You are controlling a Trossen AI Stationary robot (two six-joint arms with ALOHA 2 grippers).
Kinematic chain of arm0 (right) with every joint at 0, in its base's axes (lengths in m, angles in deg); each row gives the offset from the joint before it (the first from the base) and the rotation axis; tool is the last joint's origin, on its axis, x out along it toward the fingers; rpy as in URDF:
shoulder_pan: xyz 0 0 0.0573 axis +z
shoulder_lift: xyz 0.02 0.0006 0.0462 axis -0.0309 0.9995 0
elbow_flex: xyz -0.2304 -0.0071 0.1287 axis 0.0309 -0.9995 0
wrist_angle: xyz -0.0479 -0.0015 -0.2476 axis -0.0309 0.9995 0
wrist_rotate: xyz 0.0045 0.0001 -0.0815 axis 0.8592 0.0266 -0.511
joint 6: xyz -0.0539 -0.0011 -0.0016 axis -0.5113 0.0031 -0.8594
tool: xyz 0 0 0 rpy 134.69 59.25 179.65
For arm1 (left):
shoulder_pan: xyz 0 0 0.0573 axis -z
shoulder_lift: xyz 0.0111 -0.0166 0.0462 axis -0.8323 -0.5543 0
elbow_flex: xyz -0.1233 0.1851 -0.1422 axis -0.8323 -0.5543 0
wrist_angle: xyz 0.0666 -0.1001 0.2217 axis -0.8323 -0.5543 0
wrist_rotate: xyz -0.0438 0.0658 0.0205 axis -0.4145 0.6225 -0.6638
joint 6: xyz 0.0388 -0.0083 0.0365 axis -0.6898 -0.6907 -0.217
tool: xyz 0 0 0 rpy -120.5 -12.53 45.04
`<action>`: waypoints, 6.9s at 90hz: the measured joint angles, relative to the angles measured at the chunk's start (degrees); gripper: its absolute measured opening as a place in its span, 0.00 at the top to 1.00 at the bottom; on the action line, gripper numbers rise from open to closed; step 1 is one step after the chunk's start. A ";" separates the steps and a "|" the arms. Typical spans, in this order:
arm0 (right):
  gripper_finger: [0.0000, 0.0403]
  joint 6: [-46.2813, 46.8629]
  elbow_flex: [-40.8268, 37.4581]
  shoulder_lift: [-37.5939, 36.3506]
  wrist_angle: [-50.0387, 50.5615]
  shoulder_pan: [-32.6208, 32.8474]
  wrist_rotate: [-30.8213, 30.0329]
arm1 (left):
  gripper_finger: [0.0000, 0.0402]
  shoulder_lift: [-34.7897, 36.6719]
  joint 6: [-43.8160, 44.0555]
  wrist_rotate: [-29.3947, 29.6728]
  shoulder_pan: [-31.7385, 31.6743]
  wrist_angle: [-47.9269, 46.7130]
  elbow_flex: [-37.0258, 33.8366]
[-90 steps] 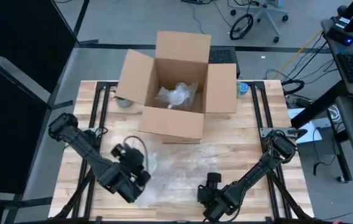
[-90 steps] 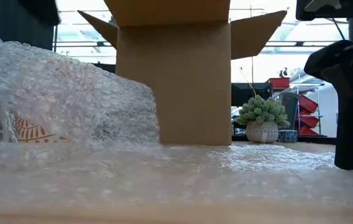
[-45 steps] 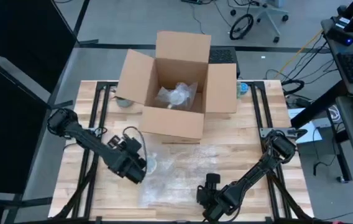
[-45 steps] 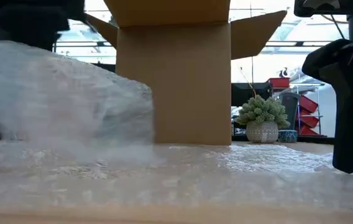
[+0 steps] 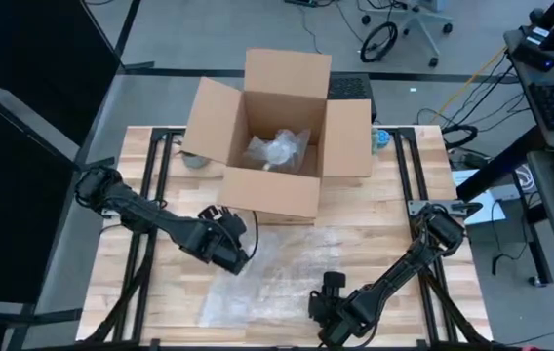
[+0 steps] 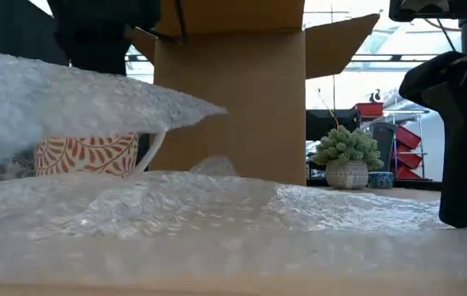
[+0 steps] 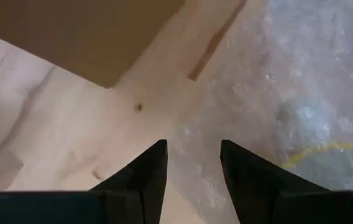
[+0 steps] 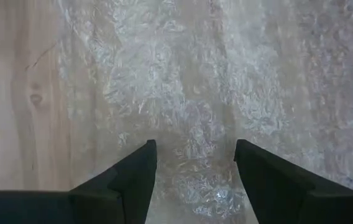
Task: Wrap mug
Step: Wrap the orange mug with bubble wrap
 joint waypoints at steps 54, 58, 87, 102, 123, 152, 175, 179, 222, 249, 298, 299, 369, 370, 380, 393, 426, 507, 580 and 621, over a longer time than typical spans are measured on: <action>0.50 -0.34 -0.02 0.00 -0.07 0.00 -0.03 | 0.66 4.59 -3.46 -1.31 5.55 -3.47 7.56; 0.50 -0.46 -0.02 0.00 -0.07 0.00 -0.03 | 0.66 4.64 -3.93 -2.43 6.47 -3.44 7.50; 0.50 -0.79 -0.02 0.00 -0.07 0.00 -0.03 | 0.66 4.17 -10.33 -9.88 7.22 8.23 1.75; 0.50 -0.90 -0.02 0.00 -0.06 -0.02 -0.05 | 0.66 4.15 -11.51 -11.65 4.70 13.28 -2.79; 0.50 -1.25 -0.02 0.00 -0.04 -0.04 -0.05 | 0.66 4.15 -11.22 -15.77 2.65 21.56 -9.01; 0.50 -1.55 0.86 -0.76 2.63 -0.36 0.65 | 0.66 0.92 -10.15 -14.28 2.29 24.93 -10.58; 0.50 1.11 2.47 -10.43 9.48 -0.30 0.14 | 0.66 0.13 -11.59 -14.12 2.25 27.81 -10.71; 0.50 2.69 2.47 -12.32 11.59 -0.28 0.03 | 0.66 0.13 -11.73 -14.10 2.25 28.02 -10.71; 0.43 44.22 -26.76 -27.10 -3.69 1.87 -1.44 | 0.66 -0.02 -11.95 -11.94 2.27 28.45 -10.71; 0.44 55.84 -41.11 -26.35 -27.53 5.11 -1.04 | 0.66 -0.04 -12.83 -11.37 2.25 29.24 -10.82; 0.56 33.79 -41.44 -24.30 -41.92 -1.55 -4.04 | 0.66 -0.11 -12.59 -11.12 1.70 32.15 -10.86; 0.57 33.46 -41.44 -24.27 -42.19 -1.55 -4.25 | 0.66 -0.11 -12.59 -11.12 1.69 32.24 -10.86; 1.00 -17.61 -29.88 -33.30 -51.34 -11.40 -6.95 | 0.66 -0.15 -12.74 -11.65 1.51 38.20 -10.86; 1.00 -18.55 -29.79 -33.13 -51.96 -11.63 -6.51 | 0.66 -0.15 -12.77 -11.65 1.52 38.35 -10.86; 1.00 -25.82 -29.70 -31.25 -57.78 -14.21 -2.18 | 0.66 -0.15 -12.98 -11.67 1.31 39.78 -10.86; 1.00 -32.75 -29.70 -28.81 -63.04 -16.79 1.53 | 0.66 -0.15 -13.03 -11.65 1.18 39.82 -10.86; 1.00 -41.27 -29.70 -17.31 -80.35 -22.68 7.88 | 0.66 -0.13 -15.30 -11.57 1.20 39.73 -10.84; 1.00 -43.28 -14.10 -5.51 -62.11 -25.79 12.16 | 0.66 0.00 -14.22 -13.11 2.21 24.81 -3.34; 1.00 -43.23 -14.23 -5.40 -61.94 -25.79 12.12 | 0.66 0.28 -20.24 -6.34 3.12 19.42 4.59; 1.00 -40.39 -14.32 -5.49 -61.88 -25.68 12.58 | 0.66 -4.37 -18.56 -5.50 4.03 20.85 1.62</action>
